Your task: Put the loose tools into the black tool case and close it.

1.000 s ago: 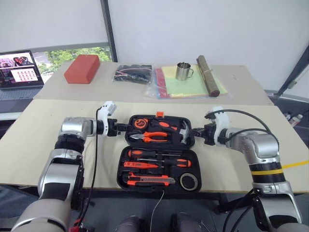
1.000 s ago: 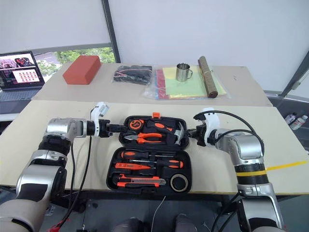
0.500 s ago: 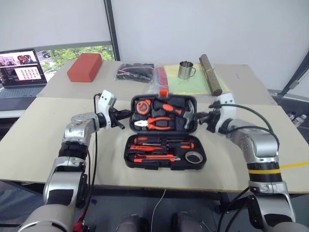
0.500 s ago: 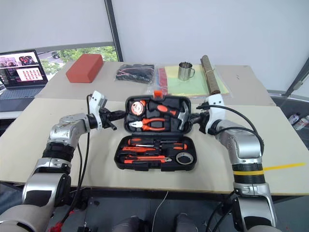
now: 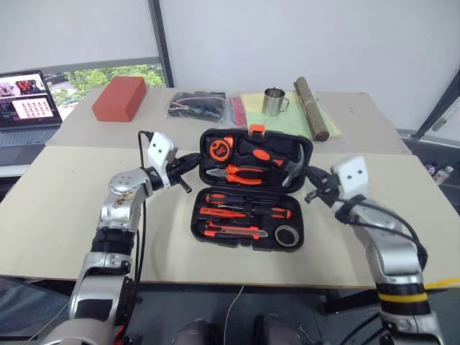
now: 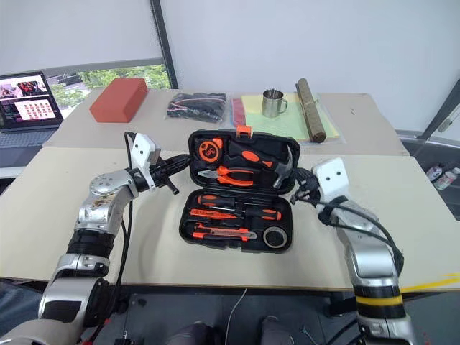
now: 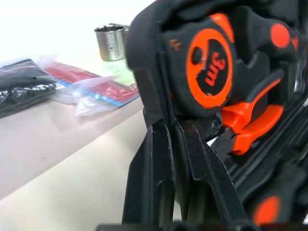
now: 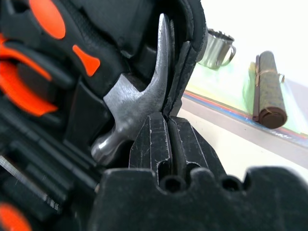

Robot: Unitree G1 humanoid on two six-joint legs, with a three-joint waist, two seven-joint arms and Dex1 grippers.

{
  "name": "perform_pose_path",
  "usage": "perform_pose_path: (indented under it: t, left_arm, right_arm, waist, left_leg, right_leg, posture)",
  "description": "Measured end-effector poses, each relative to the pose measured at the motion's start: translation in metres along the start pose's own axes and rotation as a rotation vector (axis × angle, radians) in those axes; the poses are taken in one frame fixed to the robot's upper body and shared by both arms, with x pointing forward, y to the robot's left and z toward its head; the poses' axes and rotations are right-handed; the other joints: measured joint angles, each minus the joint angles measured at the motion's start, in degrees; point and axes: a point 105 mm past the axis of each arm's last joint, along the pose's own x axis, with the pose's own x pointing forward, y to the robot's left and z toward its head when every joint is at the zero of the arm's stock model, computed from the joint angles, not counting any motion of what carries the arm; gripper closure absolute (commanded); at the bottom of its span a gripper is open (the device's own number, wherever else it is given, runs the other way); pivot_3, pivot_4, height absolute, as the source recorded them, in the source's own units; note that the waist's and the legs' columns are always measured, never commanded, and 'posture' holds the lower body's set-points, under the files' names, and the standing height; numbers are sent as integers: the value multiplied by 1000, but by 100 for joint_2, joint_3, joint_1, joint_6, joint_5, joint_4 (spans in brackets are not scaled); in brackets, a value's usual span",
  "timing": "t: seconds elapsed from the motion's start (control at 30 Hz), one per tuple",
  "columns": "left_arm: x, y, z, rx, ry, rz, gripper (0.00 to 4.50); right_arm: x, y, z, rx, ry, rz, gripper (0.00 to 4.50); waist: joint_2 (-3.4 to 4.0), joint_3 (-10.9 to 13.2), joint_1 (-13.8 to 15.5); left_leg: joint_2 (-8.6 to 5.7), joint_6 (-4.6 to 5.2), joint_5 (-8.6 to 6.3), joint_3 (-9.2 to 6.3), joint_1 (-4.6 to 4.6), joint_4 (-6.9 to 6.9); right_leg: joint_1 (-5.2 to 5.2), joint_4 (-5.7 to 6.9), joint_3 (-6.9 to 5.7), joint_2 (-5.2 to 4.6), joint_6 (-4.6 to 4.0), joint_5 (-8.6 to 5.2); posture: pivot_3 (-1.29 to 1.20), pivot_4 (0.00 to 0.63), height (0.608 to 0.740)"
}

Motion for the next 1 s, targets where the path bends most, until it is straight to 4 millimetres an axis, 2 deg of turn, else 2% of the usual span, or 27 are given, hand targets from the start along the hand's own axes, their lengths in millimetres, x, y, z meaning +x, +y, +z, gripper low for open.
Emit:
perform_pose_path:
  t: [0.17,0.23,0.27,0.3,0.4,0.47,0.57,0.63,0.73,0.77,0.8,0.87,0.9,0.93,1.0]
  left_arm:
    - [-27,-20,-5,-85,20,14,4472]
    - [-38,-25,-7,-99,33,20,3774]
    - [-44,-27,-9,-118,52,18,3738]
    - [-55,-29,-15,-150,89,13,3164]
    - [-104,-29,-38,-279,265,-7,2098]
    - [-129,-22,-32,-328,335,-28,1294]
    - [-154,-5,-22,-317,388,-30,28]
    - [-156,10,-24,-302,391,11,28]
    - [-149,16,-27,-307,391,11,28]
    - [-136,15,-26,-277,393,-36,28]
    - [-133,15,-26,-261,396,-48,28]
    - [-123,32,-26,-214,406,-18,28]
    - [-115,38,-26,-195,395,-5,28]
    - [-99,42,-25,-166,377,-8,4]
    - [-73,42,-22,-111,356,-35,0]
  right_arm:
    - [-30,17,0,-15,-15,22,4500]
    - [-41,27,2,-18,-16,41,4500]
    - [-46,31,2,-11,-14,54,4155]
    - [-54,36,2,6,-5,74,3772]
    - [-80,42,-1,58,62,138,2908]
    - [-93,41,1,96,99,189,2223]
    - [-107,41,3,121,141,261,1100]
    - [-114,43,-1,159,179,297,1100]
    - [-119,50,-7,247,223,338,1100]
    - [-136,61,-10,257,291,433,1100]
    - [-147,69,-13,253,351,513,1100]
    - [-182,88,-22,313,501,690,1100]
    - [-185,89,-21,317,510,714,1100]
    - [-184,89,-19,296,506,729,1345]
    - [-179,89,-17,259,492,749,1695]
  waist:
    - [0,0,0]
    - [0,0,0]
    - [0,0,1]
    - [0,0,-1]
    - [-4,2,-7]
    - [-13,6,25]
    - [-10,5,110]
    - [-7,3,184]
    - [-12,3,208]
    - [-9,1,229]
    - [-5,0,260]
    - [-25,-3,305]
    - [-36,-7,307]
    - [-41,-6,293]
    - [-54,-1,287]
  left_leg:
    - [21,-3,-2,-5,51,-4]
    - [25,-7,-4,-4,68,-6]
    - [27,-9,-5,-2,76,-7]
    - [28,-14,-6,0,83,-15]
    - [41,-41,-18,0,93,-17]
    - [42,-72,-31,-2,92,-17]
    - [40,-88,-40,-3,116,-26]
    - [40,-90,-42,-2,129,-28]
    - [39,-92,-41,1,107,-28]
    - [32,-90,-41,2,87,-27]
    - [27,-89,-40,1,85,-32]
    - [40,-77,-32,1,90,-25]
    - [41,-62,-24,2,90,-19]
    - [42,-43,-14,-2,92,-8]
    - [41,-84,-38,-2,94,-8]
  right_leg:
    - [54,-43,11,-2,36,-26]
    - [66,-42,18,-1,28,-21]
    - [71,-41,20,0,30,-22]
    - [71,-40,28,0,30,-25]
    - [73,-34,36,5,23,-34]
    - [72,-38,36,6,23,-38]
    - [73,-50,41,-9,18,-41]
    - [77,-55,54,-31,12,-39]
    - [61,-54,64,-39,-1,-16]
    - [63,-51,66,-39,-39,8]
    - [62,-51,61,-31,-37,6]
    - [80,-61,41,30,-40,1]
    - [86,-60,29,38,-40,2]
    - [99,-61,14,37,-37,0]
    - [108,-77,16,25,12,-22]
  posture:
    - [0,150,736]
    - [0,150,736]
    - [0,150,736]
    - [0,150,736]
    - [0,150,736]
    - [0,150,736]
    - [0,150,736]
    - [0,150,736]
    - [0,150,736]
    - [0,150,736]
    - [0,150,736]
    - [0,150,736]
    - [0,150,736]
    - [0,150,736]
    - [0,150,736]
